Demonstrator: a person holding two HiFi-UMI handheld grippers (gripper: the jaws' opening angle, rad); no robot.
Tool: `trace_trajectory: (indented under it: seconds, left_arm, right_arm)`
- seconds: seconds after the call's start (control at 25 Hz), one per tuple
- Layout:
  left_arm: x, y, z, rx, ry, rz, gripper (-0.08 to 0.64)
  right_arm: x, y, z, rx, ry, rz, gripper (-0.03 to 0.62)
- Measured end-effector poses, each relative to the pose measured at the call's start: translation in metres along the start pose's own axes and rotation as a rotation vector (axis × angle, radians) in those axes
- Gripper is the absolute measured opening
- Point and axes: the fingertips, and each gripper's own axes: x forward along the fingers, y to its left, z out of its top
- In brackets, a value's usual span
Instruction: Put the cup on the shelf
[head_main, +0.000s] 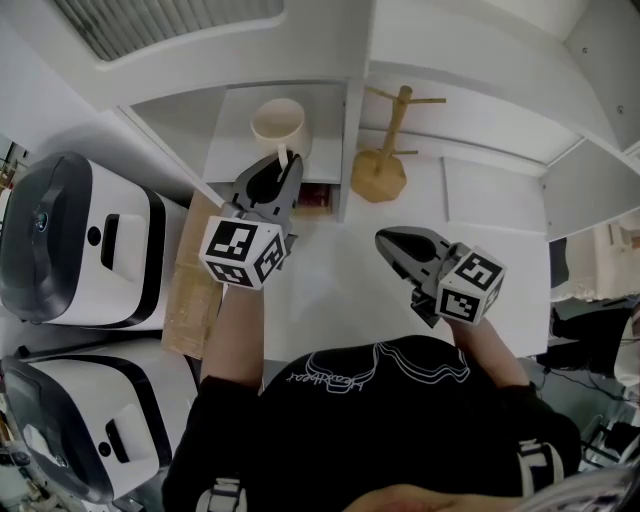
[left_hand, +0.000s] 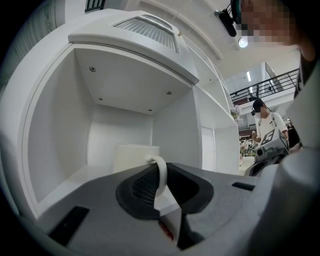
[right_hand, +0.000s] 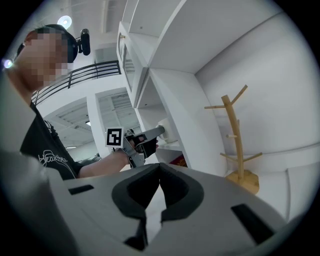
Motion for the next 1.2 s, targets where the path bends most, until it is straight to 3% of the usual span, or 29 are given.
trace_trajectory:
  seconds: [0.36,0.64,0.88,1.2]
  left_arm:
    - [-0.005,0.007,-0.002,0.025,0.037,0.072,0.055]
    - [-0.028,-0.001,0.007,0.01,0.029,0.098,0.147]
    - [-0.068,-0.034,-0.006,-0.162,0.051,0.044,0.147]
    - [-0.132,-0.107,-0.012,-0.196,0.08,-0.056,0.146]
  right_arm:
    - [-0.004,0.009,0.003,-0.012,-0.007,0.005,0.005]
    - [-0.014,0.027,0.012,-0.042,-0.031,0.015,0.006]
    - [-0.023,0.05,0.02,-0.082,-0.061,0.03,0.006]
    - [-0.037,0.101,0.02,-0.124,-0.087,0.07,0.006]
